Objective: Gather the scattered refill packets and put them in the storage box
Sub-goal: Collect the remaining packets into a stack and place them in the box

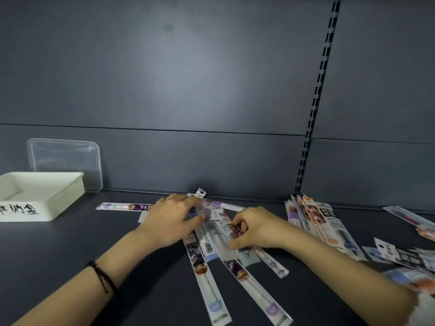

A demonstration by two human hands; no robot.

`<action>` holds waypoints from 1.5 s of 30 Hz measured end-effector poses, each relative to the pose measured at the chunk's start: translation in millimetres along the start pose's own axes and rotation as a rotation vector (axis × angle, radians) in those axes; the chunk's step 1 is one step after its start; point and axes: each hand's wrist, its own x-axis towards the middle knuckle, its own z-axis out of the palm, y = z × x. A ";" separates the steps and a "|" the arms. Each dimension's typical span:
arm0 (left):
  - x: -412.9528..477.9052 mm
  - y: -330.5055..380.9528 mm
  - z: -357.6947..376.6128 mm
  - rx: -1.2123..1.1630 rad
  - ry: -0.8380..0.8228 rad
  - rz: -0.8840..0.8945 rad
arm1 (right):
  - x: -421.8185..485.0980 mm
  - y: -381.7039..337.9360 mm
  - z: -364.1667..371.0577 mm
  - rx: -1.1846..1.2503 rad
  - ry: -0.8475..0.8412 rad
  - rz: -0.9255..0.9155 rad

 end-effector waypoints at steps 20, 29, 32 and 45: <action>18.4 5.4 5.0 -1.251 0.168 -0.285 | 20.5 -20.4 -4.1 0.706 0.448 0.042; 24.2 -3.0 7.3 -1.899 0.088 -0.343 | 20.5 -45.2 17.1 1.003 0.298 -0.106; 26.2 -7.2 11.8 -1.906 0.078 -0.344 | 21.5 -38.7 16.8 1.046 0.356 -0.022; 21.1 6.2 -1.8 -1.980 0.018 -0.288 | 47.4 -67.1 15.5 0.864 0.589 -0.084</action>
